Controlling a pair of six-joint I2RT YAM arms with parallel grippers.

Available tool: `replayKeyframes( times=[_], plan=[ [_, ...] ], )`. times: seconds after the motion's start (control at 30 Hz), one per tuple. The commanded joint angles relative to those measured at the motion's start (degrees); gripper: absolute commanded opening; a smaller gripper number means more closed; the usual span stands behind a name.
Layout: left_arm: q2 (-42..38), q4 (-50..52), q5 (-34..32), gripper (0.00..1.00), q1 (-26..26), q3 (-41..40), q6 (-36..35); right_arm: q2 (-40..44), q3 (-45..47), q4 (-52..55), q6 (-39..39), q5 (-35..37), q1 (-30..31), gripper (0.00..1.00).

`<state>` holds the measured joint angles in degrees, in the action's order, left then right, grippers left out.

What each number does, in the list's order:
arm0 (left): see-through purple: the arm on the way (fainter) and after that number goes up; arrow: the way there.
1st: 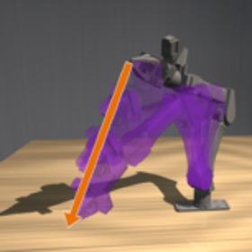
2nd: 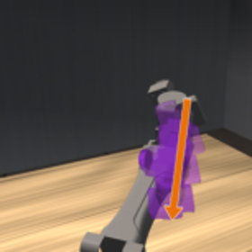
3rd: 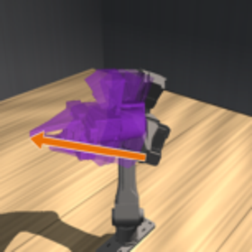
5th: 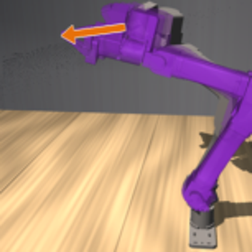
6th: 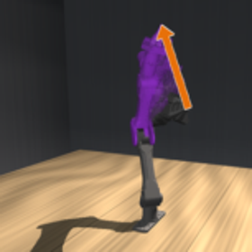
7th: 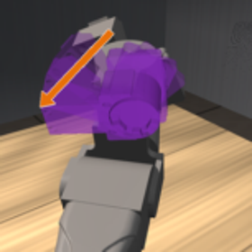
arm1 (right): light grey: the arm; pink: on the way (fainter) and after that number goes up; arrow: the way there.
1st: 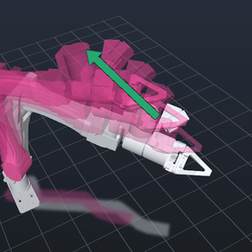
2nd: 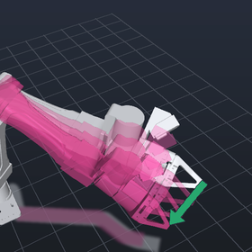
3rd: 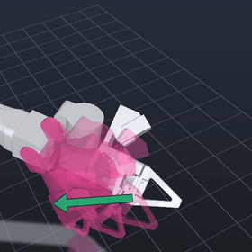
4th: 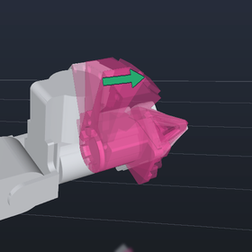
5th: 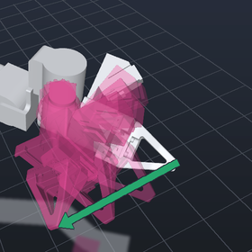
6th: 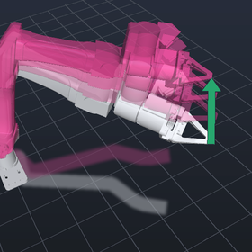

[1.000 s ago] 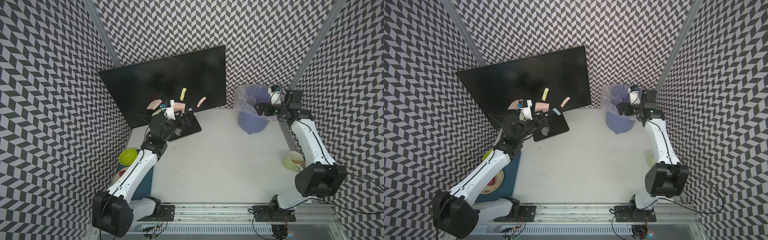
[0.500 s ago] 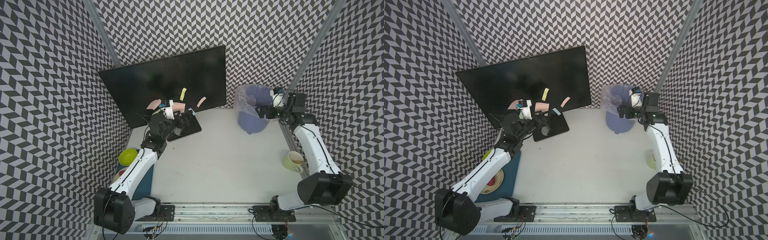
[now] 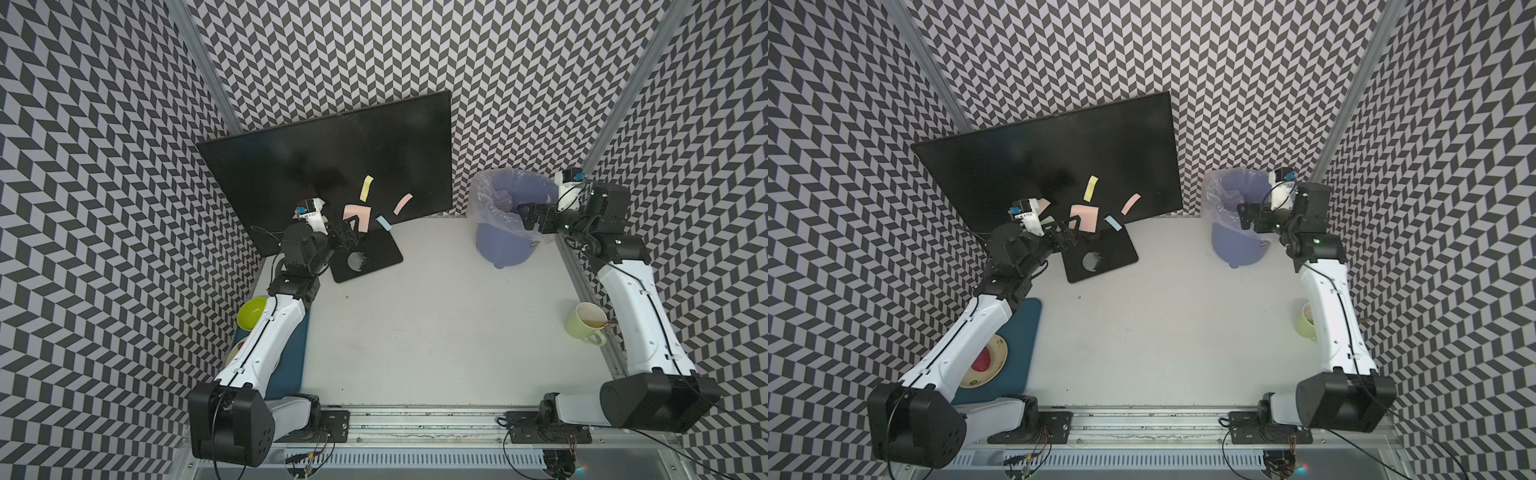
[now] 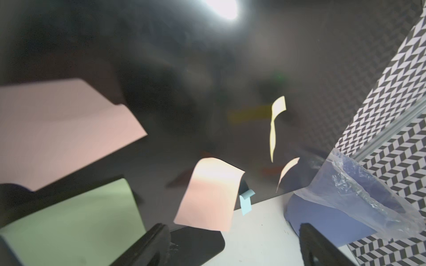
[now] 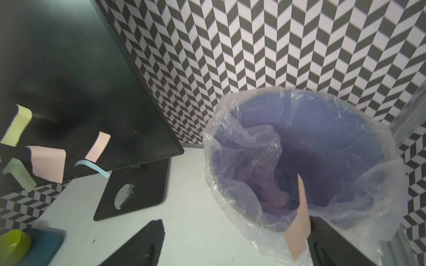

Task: Remove the sticky note from the monitor
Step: Place the sticky note in the trash bin, then tear off the sticky note from the monitor.

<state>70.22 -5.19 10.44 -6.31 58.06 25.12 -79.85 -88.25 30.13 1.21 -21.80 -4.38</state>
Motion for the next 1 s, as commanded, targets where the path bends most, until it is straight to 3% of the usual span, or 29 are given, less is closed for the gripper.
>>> replayKeyframes(
  times=[0.0,0.27,0.53,0.97],
  plan=[
    [-2.19,0.21,-0.17,0.93,1.38,-0.64,-0.87,-2.56,-2.06,-4.83,2.19,-4.53,-0.11,0.99],
    [-4.79,0.75,0.15,0.93,4.90,-3.24,-0.85,-10.44,-7.18,-5.86,1.57,-7.08,4.10,0.99],
    [-4.47,-1.25,2.35,0.92,9.28,-3.80,-0.55,-16.79,-13.22,-1.09,-2.29,-1.98,4.57,0.99],
    [-0.61,-4.47,2.09,0.88,11.61,-0.40,2.80,-10.86,-9.20,-7.89,4.64,-11.49,4.75,0.99]
  ],
)
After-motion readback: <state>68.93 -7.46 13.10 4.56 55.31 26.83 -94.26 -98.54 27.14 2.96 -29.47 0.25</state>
